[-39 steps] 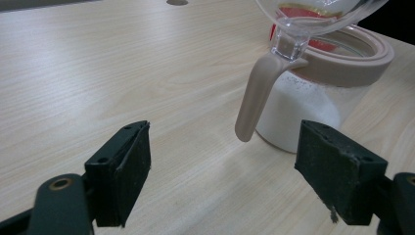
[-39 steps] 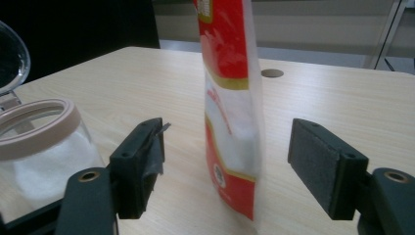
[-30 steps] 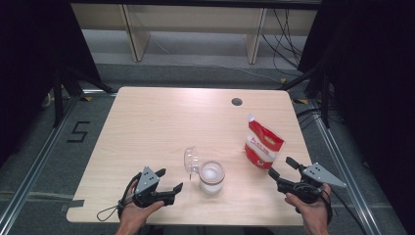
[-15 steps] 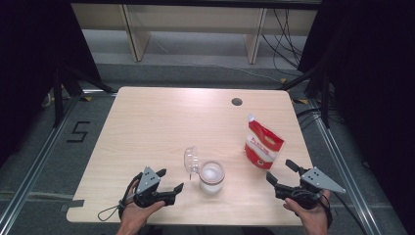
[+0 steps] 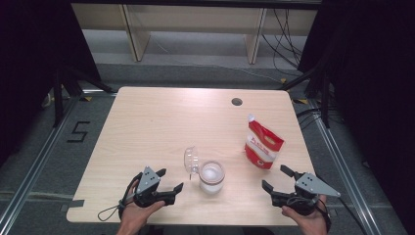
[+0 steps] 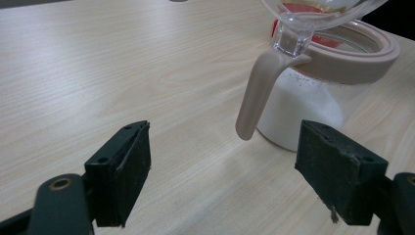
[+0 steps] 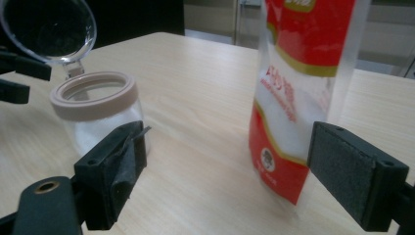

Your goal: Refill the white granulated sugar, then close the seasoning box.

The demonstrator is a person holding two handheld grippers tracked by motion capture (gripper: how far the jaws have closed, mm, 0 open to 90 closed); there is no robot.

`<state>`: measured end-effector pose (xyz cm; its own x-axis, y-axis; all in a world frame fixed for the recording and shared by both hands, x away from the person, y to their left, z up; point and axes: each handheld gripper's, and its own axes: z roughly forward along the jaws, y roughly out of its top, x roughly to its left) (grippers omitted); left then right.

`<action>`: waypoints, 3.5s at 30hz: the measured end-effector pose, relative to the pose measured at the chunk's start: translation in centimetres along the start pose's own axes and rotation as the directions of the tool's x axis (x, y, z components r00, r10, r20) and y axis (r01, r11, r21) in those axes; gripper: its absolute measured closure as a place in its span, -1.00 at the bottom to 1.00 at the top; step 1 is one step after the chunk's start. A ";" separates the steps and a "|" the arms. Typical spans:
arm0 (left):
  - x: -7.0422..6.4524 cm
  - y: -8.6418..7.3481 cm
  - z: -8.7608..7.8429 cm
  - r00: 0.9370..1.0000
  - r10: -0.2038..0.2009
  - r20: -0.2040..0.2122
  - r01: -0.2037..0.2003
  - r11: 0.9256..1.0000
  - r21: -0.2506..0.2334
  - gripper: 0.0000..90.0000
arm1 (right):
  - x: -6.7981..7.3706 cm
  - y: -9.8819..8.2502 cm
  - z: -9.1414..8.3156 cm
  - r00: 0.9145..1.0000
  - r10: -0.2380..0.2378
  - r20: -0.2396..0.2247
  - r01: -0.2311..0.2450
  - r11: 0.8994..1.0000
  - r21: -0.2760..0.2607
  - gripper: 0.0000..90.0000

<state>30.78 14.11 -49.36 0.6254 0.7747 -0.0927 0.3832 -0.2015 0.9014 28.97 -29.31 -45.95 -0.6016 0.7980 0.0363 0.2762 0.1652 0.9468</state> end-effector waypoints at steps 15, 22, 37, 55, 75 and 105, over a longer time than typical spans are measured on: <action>0.1 0.0 0.0 1.000 -0.002 -0.005 0.002 1.000 0.000 -0.55 | 0.8 -0.8 0.1 0.999 -0.035 -0.019 0.036 0.999 0.039 -0.65; 0.1 0.1 -0.1 1.000 0.000 -0.008 0.000 1.000 0.001 -0.55 | 1.6 -1.0 -0.1 0.999 0.007 -0.044 -0.004 0.997 0.077 -0.64; 0.0 0.2 -0.3 0.999 -0.048 0.024 0.048 0.999 -0.021 -0.55 | 1.9 -1.4 0.0 0.997 -0.039 -0.073 0.046 0.995 0.092 -0.64; -0.4 2.3 -1.4 0.998 -0.003 0.056 0.006 0.998 -0.055 0.60 | 2.1 -1.4 0.2 0.998 -0.039 -0.057 0.045 0.994 0.101 -0.62; -0.3 4.0 0.0 0.995 -0.020 0.101 0.027 0.997 -0.071 0.99 | 2.2 -1.5 0.4 0.998 -0.032 -0.054 0.037 0.994 0.098 -0.62; -0.8 4.9 0.5 0.989 0.003 0.147 0.009 0.997 -0.078 0.99 | 2.2 -1.5 0.4 0.998 -0.019 -0.063 0.025 0.994 0.104 -0.61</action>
<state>32.46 12.19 -45.08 0.7196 0.6776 -0.1516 0.3346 -0.1470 0.9308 27.51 -27.56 -47.44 -0.6530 0.7563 0.0389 0.3376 0.2448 0.9089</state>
